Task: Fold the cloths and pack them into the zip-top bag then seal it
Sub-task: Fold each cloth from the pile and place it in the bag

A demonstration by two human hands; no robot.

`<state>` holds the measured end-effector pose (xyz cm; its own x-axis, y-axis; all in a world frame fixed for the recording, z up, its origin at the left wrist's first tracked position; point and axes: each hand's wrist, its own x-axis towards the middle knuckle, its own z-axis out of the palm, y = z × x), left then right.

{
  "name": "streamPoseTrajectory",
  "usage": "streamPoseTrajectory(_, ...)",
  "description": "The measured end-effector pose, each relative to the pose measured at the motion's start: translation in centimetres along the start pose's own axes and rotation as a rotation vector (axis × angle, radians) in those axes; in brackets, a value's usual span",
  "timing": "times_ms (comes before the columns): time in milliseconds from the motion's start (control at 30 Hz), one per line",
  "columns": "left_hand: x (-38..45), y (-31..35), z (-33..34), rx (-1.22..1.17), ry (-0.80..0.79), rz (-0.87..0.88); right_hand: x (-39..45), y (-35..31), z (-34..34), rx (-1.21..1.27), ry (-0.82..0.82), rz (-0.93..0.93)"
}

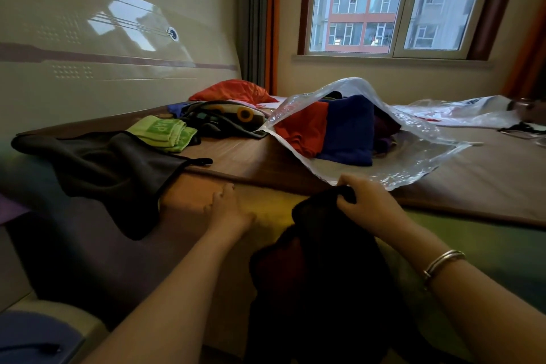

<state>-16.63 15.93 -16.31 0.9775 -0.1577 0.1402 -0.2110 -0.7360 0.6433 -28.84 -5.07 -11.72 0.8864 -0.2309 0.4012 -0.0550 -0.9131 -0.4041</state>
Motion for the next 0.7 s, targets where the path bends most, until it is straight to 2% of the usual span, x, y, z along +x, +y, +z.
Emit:
streamPoseTrajectory(67, -0.2, -0.1, 0.4, 0.041, 0.010, 0.033, -0.3, 0.4, 0.8, -0.061, -0.059, -0.027)
streamPoseTrajectory(233, 0.3, 0.2, 0.8, -0.222, -0.037, 0.067, -0.4, 0.9, 1.2, -0.029, -0.091, -0.086)
streamPoseTrajectory(400, -1.1, 3.2, 0.3, -0.543, -0.345, 0.088, -0.1, 1.0, 0.4, 0.164, -0.097, -0.102)
streamPoseTrajectory(567, -3.3, 4.1, 0.6, -0.472, -0.717, 0.148, -0.1, 0.2, -0.5, 0.269, -0.023, -0.178)
streamPoseTrajectory(700, -3.2, 3.6, 1.0, -0.420, -0.843, 0.216, -0.3, -0.4, -2.3, 0.476, 0.098, -0.211)
